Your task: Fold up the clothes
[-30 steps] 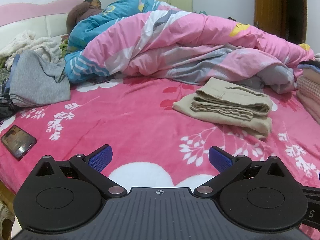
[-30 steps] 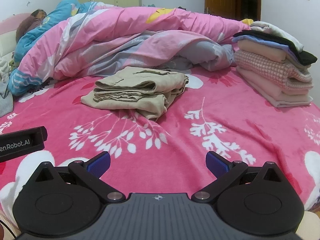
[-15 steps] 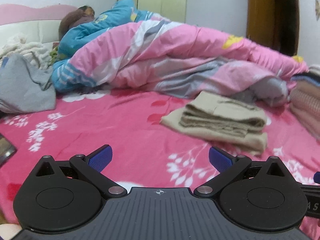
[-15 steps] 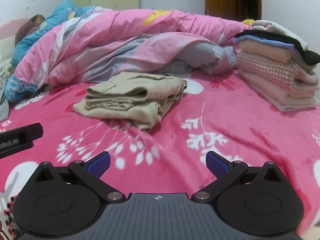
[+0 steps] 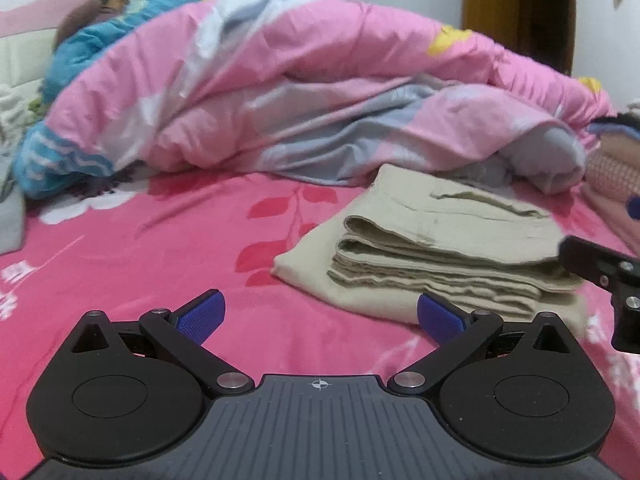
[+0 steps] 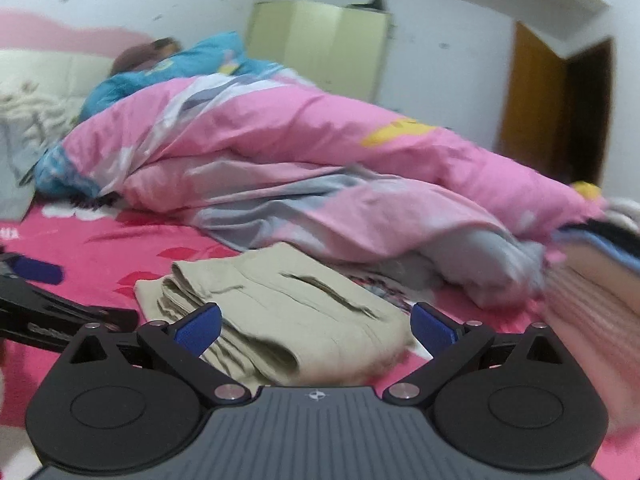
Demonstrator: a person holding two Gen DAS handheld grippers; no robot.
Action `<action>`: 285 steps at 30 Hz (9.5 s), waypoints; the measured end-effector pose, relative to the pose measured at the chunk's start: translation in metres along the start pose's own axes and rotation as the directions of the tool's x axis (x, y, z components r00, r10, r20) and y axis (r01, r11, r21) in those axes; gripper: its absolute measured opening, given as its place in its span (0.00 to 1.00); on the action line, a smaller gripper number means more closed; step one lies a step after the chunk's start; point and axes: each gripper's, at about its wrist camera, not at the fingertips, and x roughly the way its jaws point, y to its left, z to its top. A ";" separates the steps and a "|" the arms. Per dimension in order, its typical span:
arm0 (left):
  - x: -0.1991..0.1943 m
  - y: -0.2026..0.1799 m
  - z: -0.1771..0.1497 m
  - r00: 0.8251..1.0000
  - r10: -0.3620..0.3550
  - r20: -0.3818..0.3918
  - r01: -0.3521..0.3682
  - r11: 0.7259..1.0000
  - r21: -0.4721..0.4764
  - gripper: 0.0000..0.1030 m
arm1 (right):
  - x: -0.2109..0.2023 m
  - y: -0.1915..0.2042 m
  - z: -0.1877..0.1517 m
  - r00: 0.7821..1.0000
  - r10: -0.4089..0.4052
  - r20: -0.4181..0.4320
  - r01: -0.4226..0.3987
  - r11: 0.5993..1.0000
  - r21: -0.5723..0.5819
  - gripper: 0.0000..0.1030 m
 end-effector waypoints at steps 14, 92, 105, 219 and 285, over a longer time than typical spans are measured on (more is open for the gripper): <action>0.047 0.015 0.001 0.997 -0.077 -0.031 0.076 0.997 -0.015 0.51 | 0.068 0.031 0.015 0.979 0.148 -0.141 -0.173 0.968 -0.184 0.36; -0.142 0.008 -0.146 0.811 -0.584 -0.032 0.578 0.809 -0.107 0.83 | -0.090 0.034 -0.039 0.789 0.452 -0.417 -0.416 0.892 0.179 0.10; -0.119 0.000 -0.111 0.806 -0.591 -0.037 0.568 0.788 -0.237 0.84 | -0.135 -0.150 -0.023 0.937 0.342 0.071 -0.300 0.685 0.664 0.07; -0.071 0.116 -0.015 0.979 -0.077 0.187 0.080 0.997 -0.008 0.39 | 0.227 0.014 0.056 0.727 0.594 -0.343 -0.191 0.655 0.731 0.16; -0.199 0.191 -0.124 0.855 -0.494 0.156 0.498 0.700 -0.511 0.56 | -0.022 -0.023 0.021 0.787 0.609 -0.100 -0.447 0.674 0.588 0.58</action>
